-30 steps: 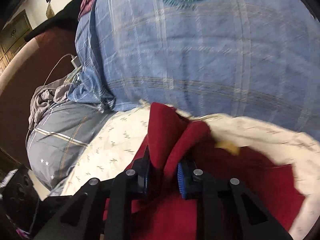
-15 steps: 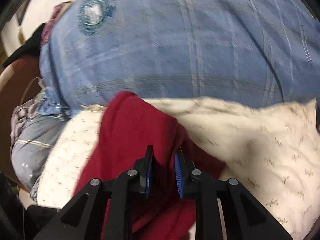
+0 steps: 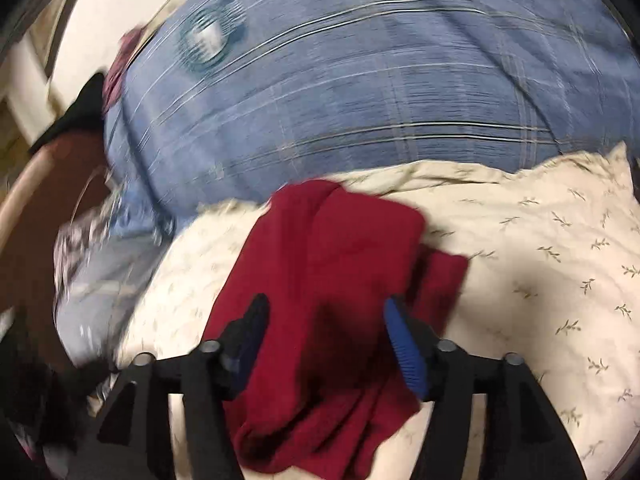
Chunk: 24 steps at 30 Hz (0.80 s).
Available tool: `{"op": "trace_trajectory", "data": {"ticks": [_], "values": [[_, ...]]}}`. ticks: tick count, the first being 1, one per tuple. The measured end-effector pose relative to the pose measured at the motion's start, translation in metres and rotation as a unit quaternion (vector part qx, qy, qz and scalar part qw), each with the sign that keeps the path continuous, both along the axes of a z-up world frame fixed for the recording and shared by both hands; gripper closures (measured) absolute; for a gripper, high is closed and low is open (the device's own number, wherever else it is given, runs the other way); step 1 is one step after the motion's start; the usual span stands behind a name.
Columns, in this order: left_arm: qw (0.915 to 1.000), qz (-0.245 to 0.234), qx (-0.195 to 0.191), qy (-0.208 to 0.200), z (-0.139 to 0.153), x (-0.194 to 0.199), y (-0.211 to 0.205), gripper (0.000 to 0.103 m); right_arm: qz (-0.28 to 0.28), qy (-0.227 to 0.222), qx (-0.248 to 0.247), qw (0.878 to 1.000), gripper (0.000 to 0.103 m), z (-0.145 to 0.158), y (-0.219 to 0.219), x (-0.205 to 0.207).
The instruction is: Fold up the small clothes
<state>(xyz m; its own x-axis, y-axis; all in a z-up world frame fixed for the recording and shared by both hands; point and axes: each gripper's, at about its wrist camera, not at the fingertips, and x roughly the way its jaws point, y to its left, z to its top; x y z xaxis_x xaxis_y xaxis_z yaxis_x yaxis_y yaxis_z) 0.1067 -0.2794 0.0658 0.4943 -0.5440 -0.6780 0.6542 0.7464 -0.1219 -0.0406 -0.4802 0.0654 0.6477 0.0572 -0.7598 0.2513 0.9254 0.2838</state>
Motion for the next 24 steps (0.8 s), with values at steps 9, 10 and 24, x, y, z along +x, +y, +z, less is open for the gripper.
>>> {"op": "trace_trajectory", "data": {"ticks": [9, 10, 24], "values": [[0.9975, 0.035, -0.010, 0.061, -0.036, 0.025, -0.005, 0.033, -0.017, 0.034, -0.011, 0.999, 0.089, -0.033, 0.008, -0.025], [0.9976, 0.038, -0.005, 0.058, -0.041, 0.031, -0.007, 0.033, -0.019, 0.037, -0.011, 0.999, 0.089, -0.038, 0.006, -0.030], [0.9971, 0.073, 0.014, 0.016, -0.040, 0.029, -0.013, 0.033, -0.060, -0.020, 0.002, 0.998, 0.055, 0.007, 0.017, -0.040]]}}
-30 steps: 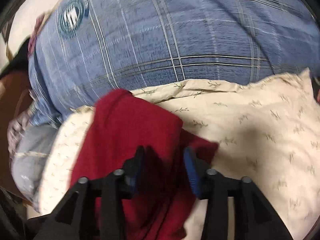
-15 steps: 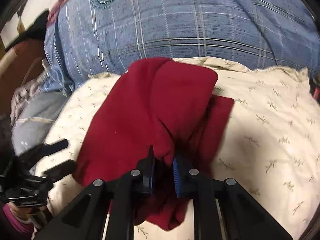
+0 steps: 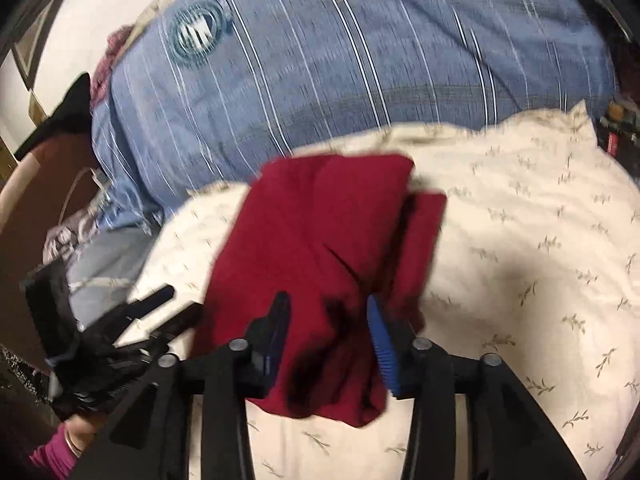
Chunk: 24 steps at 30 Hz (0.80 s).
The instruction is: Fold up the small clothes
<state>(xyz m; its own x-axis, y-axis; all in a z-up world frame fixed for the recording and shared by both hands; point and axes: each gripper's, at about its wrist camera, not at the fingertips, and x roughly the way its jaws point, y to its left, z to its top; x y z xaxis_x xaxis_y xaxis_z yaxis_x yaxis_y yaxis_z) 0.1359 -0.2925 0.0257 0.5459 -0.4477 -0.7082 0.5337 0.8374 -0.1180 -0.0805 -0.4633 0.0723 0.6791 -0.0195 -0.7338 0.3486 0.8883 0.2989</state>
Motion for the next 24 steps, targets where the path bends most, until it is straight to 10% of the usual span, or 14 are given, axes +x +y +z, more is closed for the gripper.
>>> {"op": "trace_trajectory", "data": {"ticks": [11, 16, 20, 24], "values": [[0.9993, -0.011, 0.006, 0.034, -0.026, 0.016, -0.032, 0.032, -0.029, 0.068, -0.028, 0.997, 0.055, -0.055, -0.017, 0.038], [0.9974, -0.027, -0.024, 0.063, -0.036, 0.029, -0.030, 0.023, -0.021, 0.026, 0.003, 0.999, 0.046, -0.059, -0.028, 0.028], [0.9937, -0.035, -0.050, 0.093, -0.033, 0.049, -0.020, 0.022, -0.051, -0.013, 0.013, 0.999, 0.018, -0.050, -0.043, 0.018], [0.9915, -0.038, -0.069, 0.103, -0.035, 0.068, -0.016, 0.018, -0.066, -0.025, 0.051, 0.996, 0.016, -0.054, -0.063, 0.019]]}}
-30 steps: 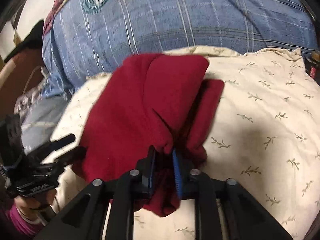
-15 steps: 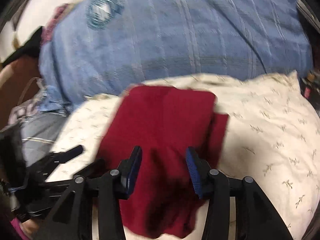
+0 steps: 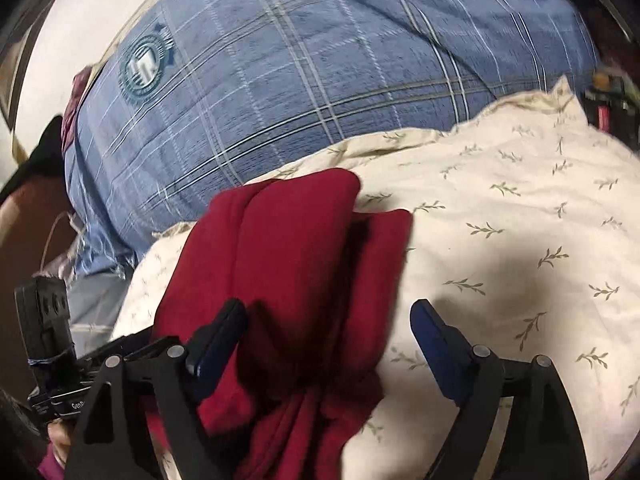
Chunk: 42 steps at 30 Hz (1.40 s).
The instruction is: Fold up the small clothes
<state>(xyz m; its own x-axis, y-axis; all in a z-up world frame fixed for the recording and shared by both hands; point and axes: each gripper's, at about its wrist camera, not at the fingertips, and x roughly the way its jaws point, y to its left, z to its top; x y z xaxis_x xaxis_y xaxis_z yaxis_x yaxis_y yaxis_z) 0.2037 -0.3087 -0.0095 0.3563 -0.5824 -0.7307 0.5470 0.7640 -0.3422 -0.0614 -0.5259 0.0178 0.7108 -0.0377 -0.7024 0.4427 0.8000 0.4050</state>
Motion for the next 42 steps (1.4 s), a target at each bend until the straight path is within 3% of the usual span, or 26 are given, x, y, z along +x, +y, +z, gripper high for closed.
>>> {"op": "trace_trajectory", "data": {"ticks": [5, 12, 16, 21, 25, 29, 34, 38, 42], "values": [[0.9999, -0.011, -0.009, 0.004, -0.003, 0.010, -0.006, 0.017, -0.001, -0.015, 0.042, 0.999, 0.016, -0.010, -0.012, 0.006], [0.9968, -0.023, -0.042, 0.064, -0.019, 0.041, -0.012, 0.010, 0.004, -0.041, 0.117, 0.992, 0.014, -0.028, -0.024, 0.015], [0.9929, -0.029, -0.060, 0.098, -0.030, 0.059, -0.017, 0.009, 0.030, -0.048, 0.116, 0.992, 0.012, -0.028, -0.016, 0.022], [0.9923, -0.026, -0.065, 0.102, -0.033, 0.067, -0.025, 0.015, 0.065, -0.022, 0.056, 0.996, 0.016, -0.028, 0.005, 0.037], [0.9944, -0.021, -0.062, 0.084, -0.024, 0.062, -0.021, 0.034, 0.063, -0.032, 0.032, 0.997, 0.039, -0.012, 0.014, 0.033], [0.9954, -0.040, -0.061, 0.062, -0.002, 0.045, -0.011, 0.040, 0.084, -0.053, 0.046, 0.994, 0.053, 0.008, 0.024, 0.021], [0.9971, -0.055, -0.032, 0.040, 0.024, 0.010, 0.016, 0.041, 0.117, -0.054, 0.078, 0.989, 0.053, 0.024, 0.054, 0.012], [0.9976, -0.033, -0.019, 0.059, 0.020, -0.002, 0.041, 0.041, 0.129, -0.035, 0.111, 0.985, 0.053, 0.010, 0.076, 0.010], [0.9976, -0.001, 0.006, 0.069, -0.005, -0.008, 0.053, 0.037, 0.129, 0.016, 0.050, 0.990, 0.044, -0.005, 0.097, 0.010]]}}
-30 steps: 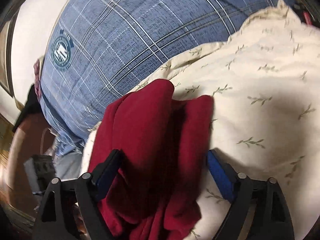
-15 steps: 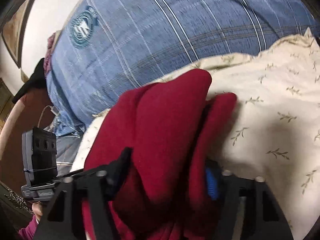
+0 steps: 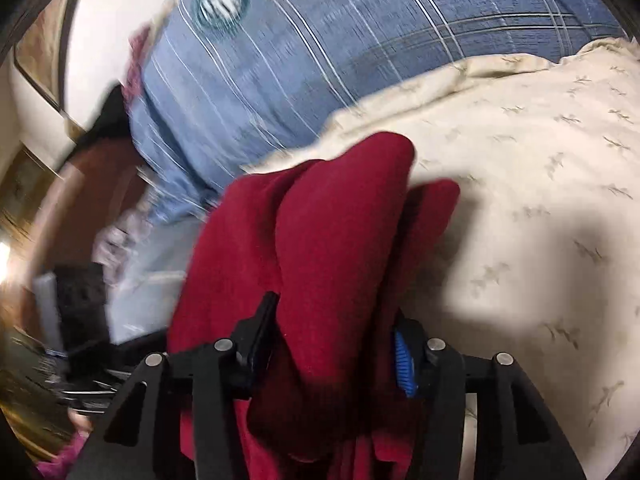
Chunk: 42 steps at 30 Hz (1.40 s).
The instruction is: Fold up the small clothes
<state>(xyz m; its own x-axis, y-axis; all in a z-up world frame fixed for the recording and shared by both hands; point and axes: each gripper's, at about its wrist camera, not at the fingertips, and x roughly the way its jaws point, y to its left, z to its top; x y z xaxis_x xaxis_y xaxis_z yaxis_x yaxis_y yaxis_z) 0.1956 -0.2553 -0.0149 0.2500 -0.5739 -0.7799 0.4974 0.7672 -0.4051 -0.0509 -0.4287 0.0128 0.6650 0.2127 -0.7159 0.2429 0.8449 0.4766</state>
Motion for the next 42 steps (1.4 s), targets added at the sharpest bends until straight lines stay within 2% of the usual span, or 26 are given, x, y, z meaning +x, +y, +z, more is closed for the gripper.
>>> {"op": "trace_trajectory", "data": {"ticks": [4, 8, 10, 15, 17, 19, 21, 24, 26, 30, 31, 33, 36, 42], "values": [[0.9991, 0.028, 0.006, -0.031, 0.004, -0.013, 0.004, 0.032, 0.007, 0.008, -0.081, 0.997, 0.044, 0.025, 0.018, -0.020], [0.9925, 0.047, 0.052, -0.101, 0.017, -0.043, -0.001, 0.029, 0.023, -0.034, -0.132, 0.990, 0.044, 0.055, 0.040, -0.046], [0.9891, 0.055, 0.067, -0.119, 0.020, -0.053, -0.004, 0.028, 0.041, -0.050, -0.140, 0.988, 0.045, 0.062, 0.055, -0.053], [0.9787, 0.073, 0.096, -0.166, 0.024, -0.082, -0.006, 0.028, 0.067, -0.031, -0.178, 0.981, 0.047, 0.046, 0.084, -0.043], [0.9740, 0.080, 0.108, -0.182, 0.027, -0.088, -0.005, 0.028, 0.059, -0.003, -0.201, 0.978, 0.047, 0.031, 0.083, -0.038], [0.9718, 0.084, 0.110, -0.191, 0.030, -0.101, 0.001, 0.028, 0.048, 0.041, -0.195, 0.979, 0.048, 0.011, 0.073, -0.035], [0.9697, 0.091, 0.109, -0.199, 0.033, -0.106, 0.006, 0.028, 0.038, 0.056, -0.164, 0.984, 0.050, -0.004, 0.063, -0.038], [0.9669, 0.098, 0.110, -0.208, 0.035, -0.120, 0.009, 0.028, 0.034, 0.043, -0.166, 0.985, 0.050, -0.002, 0.065, -0.048], [0.9664, 0.102, 0.111, -0.208, 0.035, -0.121, 0.008, 0.028, 0.034, 0.026, -0.177, 0.983, 0.047, 0.009, 0.073, -0.055], [0.9628, 0.110, 0.112, -0.220, 0.039, -0.126, 0.010, 0.028, 0.022, -0.001, -0.203, 0.979, 0.047, 0.031, 0.083, -0.071], [0.9617, 0.114, 0.113, -0.222, 0.040, -0.128, 0.010, 0.028, 0.020, -0.005, -0.206, 0.978, 0.046, 0.035, 0.086, -0.074], [0.9621, 0.116, 0.108, -0.222, 0.042, -0.132, 0.012, 0.028, 0.005, -0.004, -0.222, 0.975, 0.032, 0.042, 0.091, -0.077], [0.9614, 0.123, 0.100, -0.225, 0.045, -0.138, 0.016, 0.028, -0.016, -0.016, -0.246, 0.969, 0.018, 0.046, 0.098, -0.080], [0.9603, 0.123, 0.097, -0.231, 0.049, -0.149, 0.021, 0.028, -0.033, -0.010, -0.270, 0.962, 0.014, 0.043, 0.107, -0.077]]}}
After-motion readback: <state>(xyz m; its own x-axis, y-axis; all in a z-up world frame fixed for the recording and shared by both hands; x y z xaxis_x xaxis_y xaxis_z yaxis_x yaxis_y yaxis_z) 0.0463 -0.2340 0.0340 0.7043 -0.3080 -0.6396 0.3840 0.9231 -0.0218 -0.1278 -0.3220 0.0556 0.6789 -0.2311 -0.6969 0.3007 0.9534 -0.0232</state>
